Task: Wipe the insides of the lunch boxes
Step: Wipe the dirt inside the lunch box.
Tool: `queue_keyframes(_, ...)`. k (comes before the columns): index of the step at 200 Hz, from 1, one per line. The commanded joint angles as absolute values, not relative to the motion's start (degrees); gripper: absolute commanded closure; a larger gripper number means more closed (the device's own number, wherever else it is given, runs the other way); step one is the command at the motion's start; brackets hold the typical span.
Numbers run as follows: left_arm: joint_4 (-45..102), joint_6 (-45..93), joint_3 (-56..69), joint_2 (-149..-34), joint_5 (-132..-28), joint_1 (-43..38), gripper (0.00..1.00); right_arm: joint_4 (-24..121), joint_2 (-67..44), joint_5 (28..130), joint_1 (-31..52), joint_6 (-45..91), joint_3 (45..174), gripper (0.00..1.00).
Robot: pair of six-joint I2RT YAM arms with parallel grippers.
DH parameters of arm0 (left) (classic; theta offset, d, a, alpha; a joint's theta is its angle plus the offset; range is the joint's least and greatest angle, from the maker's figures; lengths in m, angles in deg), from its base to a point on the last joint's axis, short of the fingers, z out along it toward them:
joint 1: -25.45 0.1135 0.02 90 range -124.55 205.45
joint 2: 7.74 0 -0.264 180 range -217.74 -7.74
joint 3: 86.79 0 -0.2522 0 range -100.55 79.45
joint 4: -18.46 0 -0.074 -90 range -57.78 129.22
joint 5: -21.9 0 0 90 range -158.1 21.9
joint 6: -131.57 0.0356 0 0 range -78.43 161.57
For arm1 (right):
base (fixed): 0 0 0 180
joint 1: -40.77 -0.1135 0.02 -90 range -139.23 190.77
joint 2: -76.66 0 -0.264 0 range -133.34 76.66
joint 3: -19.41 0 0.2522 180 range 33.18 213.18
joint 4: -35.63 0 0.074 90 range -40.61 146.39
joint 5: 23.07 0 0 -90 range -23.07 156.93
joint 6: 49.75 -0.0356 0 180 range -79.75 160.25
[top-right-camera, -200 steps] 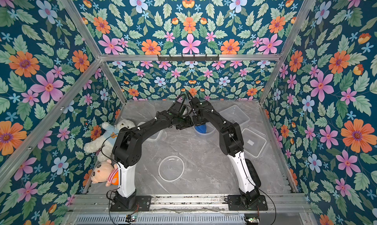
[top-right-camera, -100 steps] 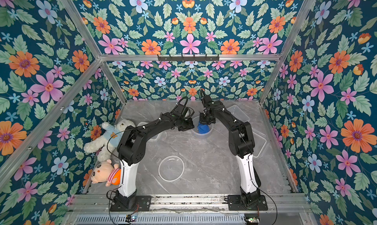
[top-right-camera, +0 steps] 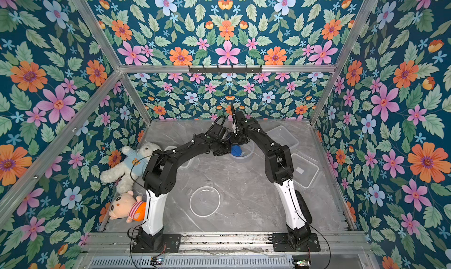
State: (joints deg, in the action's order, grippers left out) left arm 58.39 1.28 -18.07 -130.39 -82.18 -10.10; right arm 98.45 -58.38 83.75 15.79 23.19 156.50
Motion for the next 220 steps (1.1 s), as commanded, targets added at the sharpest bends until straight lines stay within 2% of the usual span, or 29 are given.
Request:
queue_keyframes(1, 59.07, 2.44, -18.90, -130.52, -81.73, -10.23, 0.78, 96.28, -53.77, 93.58, 15.81, 21.85, 149.51, 1.00)
queue_keyframes(38, 59.74, 2.50, -19.26, -130.27, -80.99, -10.21, 0.78, 105.53, -47.24, 88.08, 17.60, 21.78, 141.60, 1.00)
queue_keyframes(80, 61.37, 3.32, -19.43, -129.46, -79.44, -10.22, 0.78, 112.72, -42.41, 67.65, 17.65, 26.13, 138.18, 1.00)
queue_keyframes(110, 61.66, 3.52, -18.93, -129.11, -79.60, -10.20, 0.79, 118.04, -47.45, 48.51, 17.65, 26.95, 142.82, 1.00)
queue_keyframes(126, 61.66, 3.65, -18.73, -129.11, -79.82, -10.17, 0.79, 118.43, -50.86, 42.24, 17.65, 26.29, 147.06, 1.00)
queue_keyframes(161, 61.86, 3.77, -19.23, -129.54, -80.29, -10.48, 0.79, 116.26, -59.20, 45.15, 16.66, 26.72, 162.60, 1.00)
queue_keyframes(182, 62.01, 3.89, -19.75, -129.86, -80.40, -10.49, 0.80, 113.76, -63.85, 52.12, 14.97, 29.66, 169.98, 1.00)
queue_keyframes(197, 62.01, 3.92, -20.28, -130.20, -80.57, -10.49, 0.80, 111.27, -65.26, 58.77, 14.01, 30.49, 170.91, 1.00)
queue_keyframes(220, 62.01, 3.95, -21.10, -130.76, -80.93, -10.49, 0.79, 105.24, -63.84, 69.98, 13.96, 28.92, 164.95, 1.00)
